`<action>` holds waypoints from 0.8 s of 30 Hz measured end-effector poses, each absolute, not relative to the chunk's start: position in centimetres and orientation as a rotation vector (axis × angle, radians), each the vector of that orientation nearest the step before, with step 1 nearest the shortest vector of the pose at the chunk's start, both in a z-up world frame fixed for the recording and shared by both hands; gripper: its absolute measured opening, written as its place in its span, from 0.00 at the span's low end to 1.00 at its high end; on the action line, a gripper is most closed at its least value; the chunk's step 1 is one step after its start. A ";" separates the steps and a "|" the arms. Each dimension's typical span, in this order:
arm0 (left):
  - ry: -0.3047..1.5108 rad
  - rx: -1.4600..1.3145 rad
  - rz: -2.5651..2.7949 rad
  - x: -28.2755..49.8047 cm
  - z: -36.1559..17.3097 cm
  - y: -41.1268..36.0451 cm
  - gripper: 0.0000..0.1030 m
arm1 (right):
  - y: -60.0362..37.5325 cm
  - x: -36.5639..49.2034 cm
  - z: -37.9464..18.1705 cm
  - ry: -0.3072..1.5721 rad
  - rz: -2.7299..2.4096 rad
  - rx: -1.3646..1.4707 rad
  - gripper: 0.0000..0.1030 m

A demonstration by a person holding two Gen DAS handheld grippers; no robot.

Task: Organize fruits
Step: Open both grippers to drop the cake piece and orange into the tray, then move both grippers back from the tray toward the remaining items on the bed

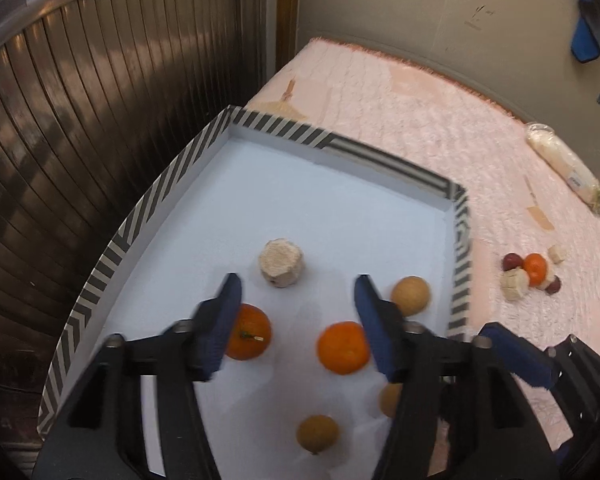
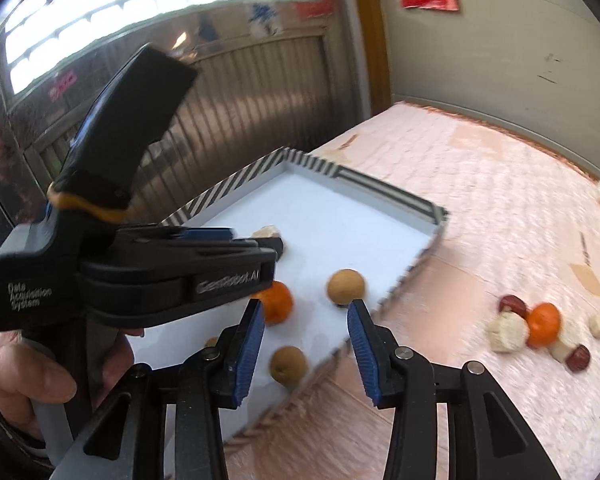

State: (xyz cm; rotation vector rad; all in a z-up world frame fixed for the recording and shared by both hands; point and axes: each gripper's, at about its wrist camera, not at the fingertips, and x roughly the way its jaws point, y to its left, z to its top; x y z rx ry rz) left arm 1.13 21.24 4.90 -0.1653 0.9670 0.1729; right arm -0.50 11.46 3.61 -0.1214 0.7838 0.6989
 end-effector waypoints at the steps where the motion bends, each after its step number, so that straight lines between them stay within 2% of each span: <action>1: 0.960 -0.162 0.176 0.9 5.1 21.1 0.59 | 10.8 -0.6 3.8 0.779 0.687 -0.114 0.41; 24: 0.903 -0.069 0.037 -3.0 6.6 12.8 0.59 | -0.8 -2.5 3.9 0.782 0.472 0.001 0.43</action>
